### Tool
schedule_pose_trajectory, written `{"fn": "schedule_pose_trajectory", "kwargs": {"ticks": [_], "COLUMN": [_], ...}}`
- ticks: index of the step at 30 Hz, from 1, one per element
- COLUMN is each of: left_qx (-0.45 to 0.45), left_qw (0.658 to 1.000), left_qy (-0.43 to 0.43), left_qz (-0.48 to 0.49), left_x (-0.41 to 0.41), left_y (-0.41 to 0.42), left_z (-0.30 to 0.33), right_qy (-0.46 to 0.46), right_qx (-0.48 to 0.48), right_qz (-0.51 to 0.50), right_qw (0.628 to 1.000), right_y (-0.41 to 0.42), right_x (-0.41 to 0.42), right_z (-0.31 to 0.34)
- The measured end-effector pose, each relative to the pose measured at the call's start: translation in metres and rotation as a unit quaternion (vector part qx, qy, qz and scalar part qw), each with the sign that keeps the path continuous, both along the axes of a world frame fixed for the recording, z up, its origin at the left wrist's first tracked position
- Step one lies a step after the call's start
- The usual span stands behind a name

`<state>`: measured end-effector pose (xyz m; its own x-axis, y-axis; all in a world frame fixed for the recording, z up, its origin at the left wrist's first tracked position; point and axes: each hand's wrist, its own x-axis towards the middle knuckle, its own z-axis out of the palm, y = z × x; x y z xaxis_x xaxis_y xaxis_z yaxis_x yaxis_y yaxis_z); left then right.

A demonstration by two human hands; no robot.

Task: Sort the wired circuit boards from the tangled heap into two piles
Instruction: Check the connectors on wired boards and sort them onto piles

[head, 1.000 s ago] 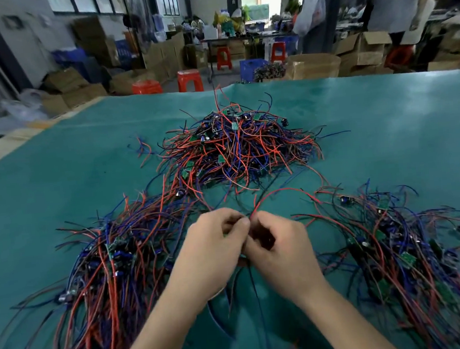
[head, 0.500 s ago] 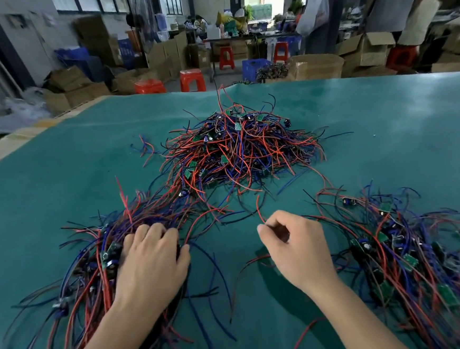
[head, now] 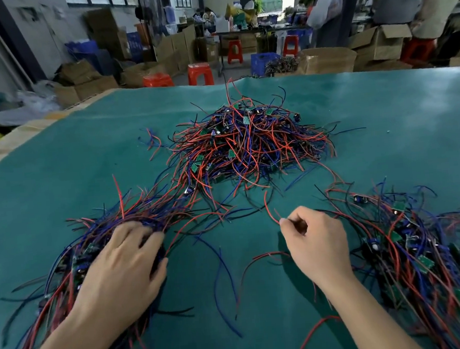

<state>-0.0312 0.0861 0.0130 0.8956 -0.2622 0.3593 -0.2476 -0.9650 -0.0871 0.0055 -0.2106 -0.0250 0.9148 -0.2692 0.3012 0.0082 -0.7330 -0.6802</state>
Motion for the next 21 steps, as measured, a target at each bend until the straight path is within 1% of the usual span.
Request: {"fn": "schedule_pose_trajectory", "kwargs": {"ticks": [4, 5, 6, 9, 10, 11, 13, 16, 21], "left_qx": [-0.015, -0.012, -0.015, 0.000, 0.006, 0.000, -0.021, -0.023, -0.047], "left_qw": [0.996, 0.997, 0.998, 0.991, 0.986, 0.984, 0.986, 0.989, 0.991], "left_qy": [-0.083, -0.079, -0.052, 0.093, 0.125, 0.135, 0.123, 0.107, 0.092], "left_qz": [0.019, 0.023, 0.036, 0.101, 0.112, 0.114, 0.113, 0.104, 0.084], "left_x": [0.030, 0.047, 0.067, 0.121, 0.132, 0.140, 0.146, 0.148, 0.146], "left_y": [-0.036, -0.045, -0.052, -0.062, -0.063, -0.064, -0.064, -0.059, -0.058], "left_z": [0.028, 0.034, 0.039, 0.038, 0.033, 0.028, 0.020, 0.013, 0.016], "right_qy": [-0.007, -0.015, -0.018, -0.014, -0.012, -0.011, -0.009, -0.003, 0.002], "right_qx": [-0.025, -0.023, -0.023, -0.027, -0.026, -0.023, -0.023, -0.029, -0.028], "right_qz": [-0.002, -0.004, -0.003, 0.011, 0.014, 0.014, 0.009, 0.008, 0.009], "right_qw": [1.000, 1.000, 1.000, 0.999, 0.999, 1.000, 1.000, 1.000, 1.000], "right_y": [0.003, 0.004, 0.004, 0.002, 0.002, 0.002, 0.002, 0.004, 0.003], "right_x": [0.000, -0.001, -0.001, -0.001, -0.001, -0.002, -0.001, -0.002, -0.004], "right_z": [-0.001, 0.000, 0.000, -0.001, -0.001, 0.000, 0.000, 0.000, 0.003]}}
